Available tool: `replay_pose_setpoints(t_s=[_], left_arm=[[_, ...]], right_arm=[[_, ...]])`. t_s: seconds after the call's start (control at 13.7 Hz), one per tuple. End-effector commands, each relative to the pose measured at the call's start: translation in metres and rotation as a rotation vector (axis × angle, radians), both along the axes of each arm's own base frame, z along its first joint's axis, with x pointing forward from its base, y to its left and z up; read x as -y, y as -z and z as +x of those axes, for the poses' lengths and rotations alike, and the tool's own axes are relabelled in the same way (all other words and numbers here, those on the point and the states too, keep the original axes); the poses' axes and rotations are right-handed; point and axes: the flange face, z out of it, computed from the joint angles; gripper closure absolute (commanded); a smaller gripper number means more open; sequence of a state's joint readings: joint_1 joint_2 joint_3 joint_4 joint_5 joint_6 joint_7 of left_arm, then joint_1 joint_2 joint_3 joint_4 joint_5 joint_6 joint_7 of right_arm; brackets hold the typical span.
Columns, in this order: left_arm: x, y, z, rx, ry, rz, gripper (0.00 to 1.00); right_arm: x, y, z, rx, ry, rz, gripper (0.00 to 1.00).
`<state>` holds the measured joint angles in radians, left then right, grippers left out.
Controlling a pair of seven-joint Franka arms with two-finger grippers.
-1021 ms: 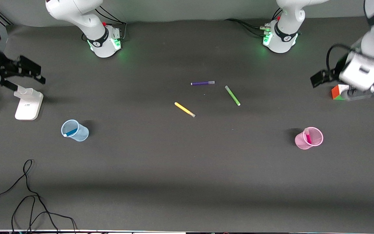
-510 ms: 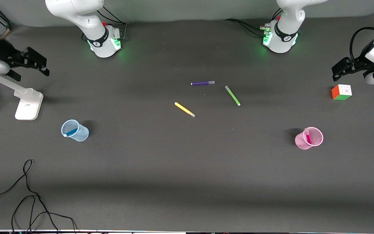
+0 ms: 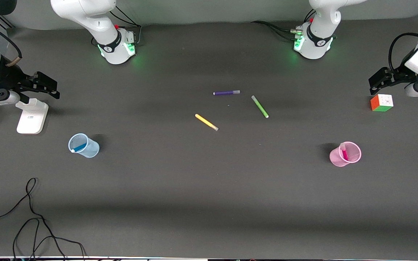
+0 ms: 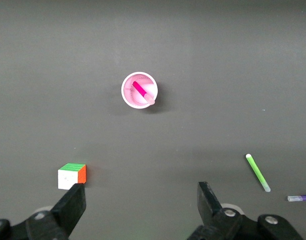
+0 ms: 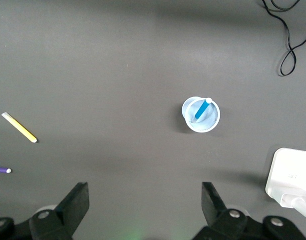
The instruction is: Place pink and blue markers in matching cups
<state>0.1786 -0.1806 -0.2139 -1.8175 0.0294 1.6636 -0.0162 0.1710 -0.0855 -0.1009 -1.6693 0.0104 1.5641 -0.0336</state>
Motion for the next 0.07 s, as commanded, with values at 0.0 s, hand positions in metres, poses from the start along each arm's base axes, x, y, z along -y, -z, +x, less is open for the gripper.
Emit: replay_pose_setpoints(t_s=[0.0], left_arm=[[0.0012,-0.0132,0.0078,0.016,0.021,0.007,0.01]], right_arm=[[-0.0019,-0.0052,0.0031,0.009,0.024,-0.007,0.0]])
